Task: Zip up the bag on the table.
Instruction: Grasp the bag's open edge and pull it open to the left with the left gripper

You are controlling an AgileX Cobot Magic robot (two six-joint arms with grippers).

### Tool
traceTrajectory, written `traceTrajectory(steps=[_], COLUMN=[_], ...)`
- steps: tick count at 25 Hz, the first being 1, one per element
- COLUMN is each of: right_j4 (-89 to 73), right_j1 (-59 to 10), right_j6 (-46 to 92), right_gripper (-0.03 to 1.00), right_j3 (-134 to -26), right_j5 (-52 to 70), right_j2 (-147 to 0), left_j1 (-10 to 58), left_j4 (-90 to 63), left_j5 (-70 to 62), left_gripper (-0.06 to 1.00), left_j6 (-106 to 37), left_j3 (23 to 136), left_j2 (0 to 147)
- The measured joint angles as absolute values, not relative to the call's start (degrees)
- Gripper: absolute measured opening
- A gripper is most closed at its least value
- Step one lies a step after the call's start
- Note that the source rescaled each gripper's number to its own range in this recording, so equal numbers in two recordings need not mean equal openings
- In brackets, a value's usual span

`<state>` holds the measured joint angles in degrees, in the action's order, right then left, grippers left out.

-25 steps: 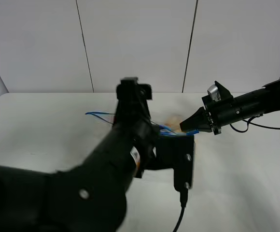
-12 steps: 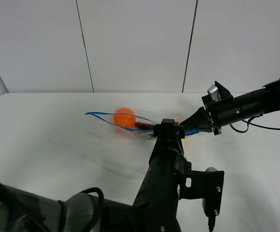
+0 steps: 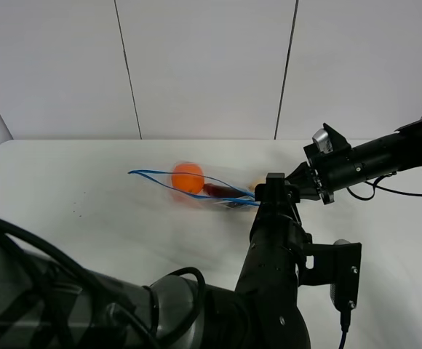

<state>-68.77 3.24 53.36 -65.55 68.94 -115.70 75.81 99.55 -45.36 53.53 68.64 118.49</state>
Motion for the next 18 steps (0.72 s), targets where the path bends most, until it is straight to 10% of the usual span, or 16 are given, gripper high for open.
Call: traceTrajectory(steps=[10,18], right_j4=[-68.81,-68.81], right_j1=[1.09,1.09], right_j6=[53.24,53.24], right_gripper=[0.00,0.00], right_j3=[-65.55,-65.55], right_j5=[68.94,68.94], right_j2=[-115.70,-115.70], left_j1=[74.43,74.32], left_j4=[99.50,99.50], left_j5=[-44.69,-44.77], left_gripper=[0.79,0.47], left_j6=[53.53,53.37], left_j3=[68.98,68.98], left_j2=[118.84,120.45])
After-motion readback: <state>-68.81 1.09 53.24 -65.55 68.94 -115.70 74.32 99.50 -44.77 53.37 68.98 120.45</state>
